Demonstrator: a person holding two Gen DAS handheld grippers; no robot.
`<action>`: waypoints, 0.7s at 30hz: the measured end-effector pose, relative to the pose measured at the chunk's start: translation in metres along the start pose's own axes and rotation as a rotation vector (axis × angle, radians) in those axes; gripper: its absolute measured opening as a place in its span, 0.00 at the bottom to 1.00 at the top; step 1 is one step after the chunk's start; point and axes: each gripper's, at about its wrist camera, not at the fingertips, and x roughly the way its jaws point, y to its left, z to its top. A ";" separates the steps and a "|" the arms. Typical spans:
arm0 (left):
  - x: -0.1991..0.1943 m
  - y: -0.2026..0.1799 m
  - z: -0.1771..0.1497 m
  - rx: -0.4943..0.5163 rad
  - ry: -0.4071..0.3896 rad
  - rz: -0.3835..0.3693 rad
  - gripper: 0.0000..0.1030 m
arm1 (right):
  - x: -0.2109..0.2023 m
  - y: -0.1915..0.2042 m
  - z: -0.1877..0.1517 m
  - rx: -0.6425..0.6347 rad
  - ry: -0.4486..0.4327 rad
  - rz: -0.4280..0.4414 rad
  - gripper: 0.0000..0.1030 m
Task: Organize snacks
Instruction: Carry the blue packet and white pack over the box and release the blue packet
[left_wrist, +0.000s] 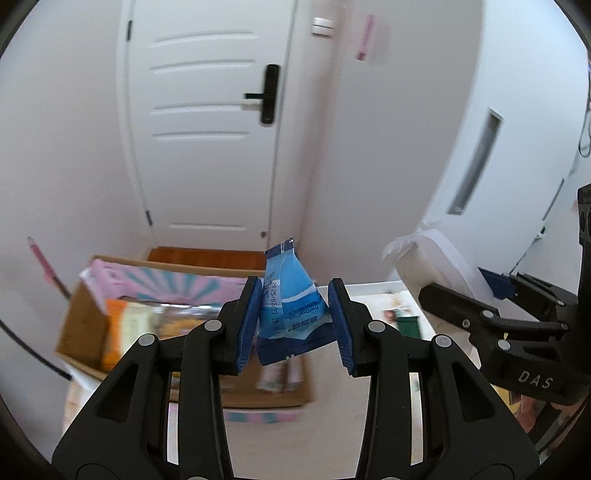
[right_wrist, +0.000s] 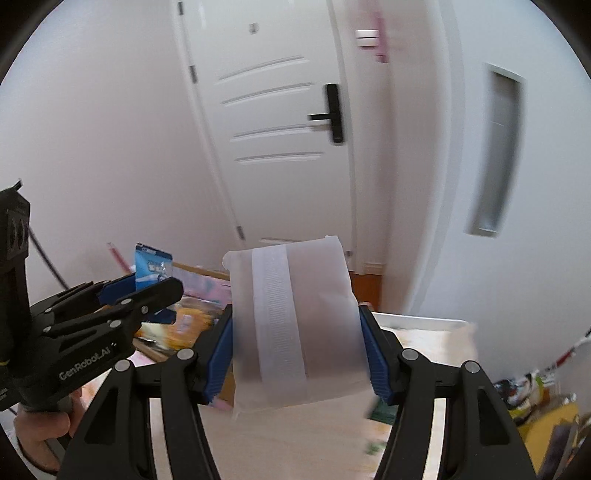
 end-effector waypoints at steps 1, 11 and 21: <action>-0.002 0.016 0.002 -0.006 0.007 0.006 0.33 | 0.005 0.013 0.002 0.001 0.006 0.016 0.56; 0.033 0.142 -0.011 -0.072 0.135 0.009 0.33 | 0.081 0.107 0.001 0.052 0.104 0.074 0.56; 0.075 0.192 -0.023 -0.060 0.254 -0.029 0.33 | 0.131 0.139 -0.015 0.113 0.175 0.022 0.56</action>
